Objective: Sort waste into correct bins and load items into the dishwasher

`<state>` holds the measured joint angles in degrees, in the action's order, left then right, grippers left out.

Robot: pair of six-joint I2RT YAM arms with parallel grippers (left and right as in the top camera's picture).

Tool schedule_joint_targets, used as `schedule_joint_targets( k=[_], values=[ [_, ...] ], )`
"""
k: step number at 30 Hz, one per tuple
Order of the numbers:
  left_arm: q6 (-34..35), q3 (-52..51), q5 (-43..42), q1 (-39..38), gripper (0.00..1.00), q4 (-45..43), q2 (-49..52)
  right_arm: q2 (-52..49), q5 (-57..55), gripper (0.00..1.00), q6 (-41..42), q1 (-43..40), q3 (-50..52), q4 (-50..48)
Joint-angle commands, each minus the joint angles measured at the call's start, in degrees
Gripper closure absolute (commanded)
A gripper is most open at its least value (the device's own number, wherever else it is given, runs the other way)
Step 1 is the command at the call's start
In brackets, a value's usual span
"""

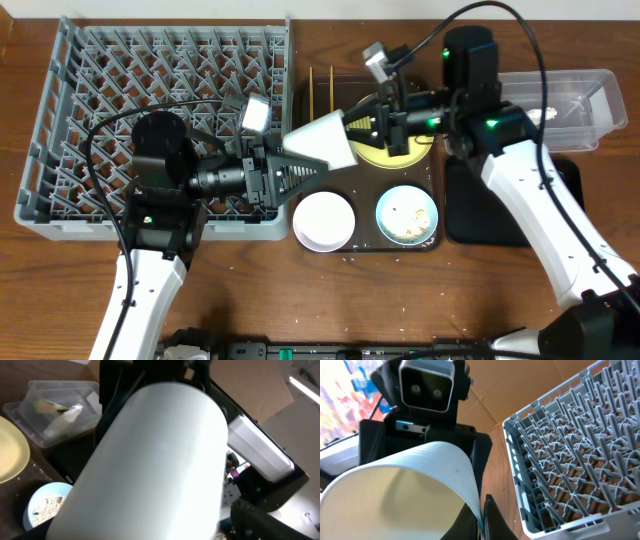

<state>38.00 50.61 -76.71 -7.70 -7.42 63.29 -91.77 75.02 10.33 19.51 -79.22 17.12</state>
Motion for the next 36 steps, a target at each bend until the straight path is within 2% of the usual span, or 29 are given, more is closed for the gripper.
schedule_joint_targets(
  k=[1,6,9,10,13,15,19,23,25,27,32,36],
  values=[
    [0.5,1.16,-0.7,-0.15,0.21,-0.83,-0.11,0.04,-7.13,0.99,0.33,1.95,-0.37,-0.26],
    [0.46,1.16,-0.68,-0.15,0.34,-0.85,-0.11,0.04,-7.08,0.99,0.35,2.38,-0.37,-0.61],
    [0.44,1.16,-0.61,-0.15,0.36,-0.9,-0.11,0.04,-7.06,0.99,0.35,2.38,-0.37,-0.35],
    [0.44,1.16,-0.63,-0.13,0.36,-1.14,-0.11,0.04,-7.08,0.99,0.35,2.38,-0.37,-0.07],
    [0.48,1.16,-0.66,-0.13,0.19,-3.17,-0.13,0.04,-7.08,0.99,0.17,2.38,-0.37,1.42],
    [0.5,1.16,-0.68,-0.13,0.15,-4.57,-0.13,0.04,-7.06,0.99,-0.81,2.36,-0.37,2.58],
    [0.48,1.16,-0.66,-0.09,0.15,-5.6,-0.13,0.04,-7.08,0.99,-1.2,2.19,-0.37,3.65],
    [0.46,1.16,-0.66,0.09,0.24,-6.08,-0.13,0.04,-7.06,0.99,-1.25,2.14,-0.37,4.15],
    [0.48,1.16,-0.66,0.37,0.23,-6.84,-0.13,0.04,-7.08,0.99,-1.95,2.14,-0.37,4.83],
    [0.48,1.16,-0.66,0.59,0.17,-7.63,-0.13,0.04,-7.06,0.99,-2.27,2.14,-0.37,5.2],
    [0.5,1.16,-0.85,1.66,0.17,-8.13,-0.17,0.04,-7.06,0.99,-2.23,1.55,-0.37,5.46],
    [0.48,1.16,-1.97,1.7,0.24,-8.15,-0.15,0.07,-5.44,0.99,-2.25,-0.04,-0.37,5.64]
  ],
)
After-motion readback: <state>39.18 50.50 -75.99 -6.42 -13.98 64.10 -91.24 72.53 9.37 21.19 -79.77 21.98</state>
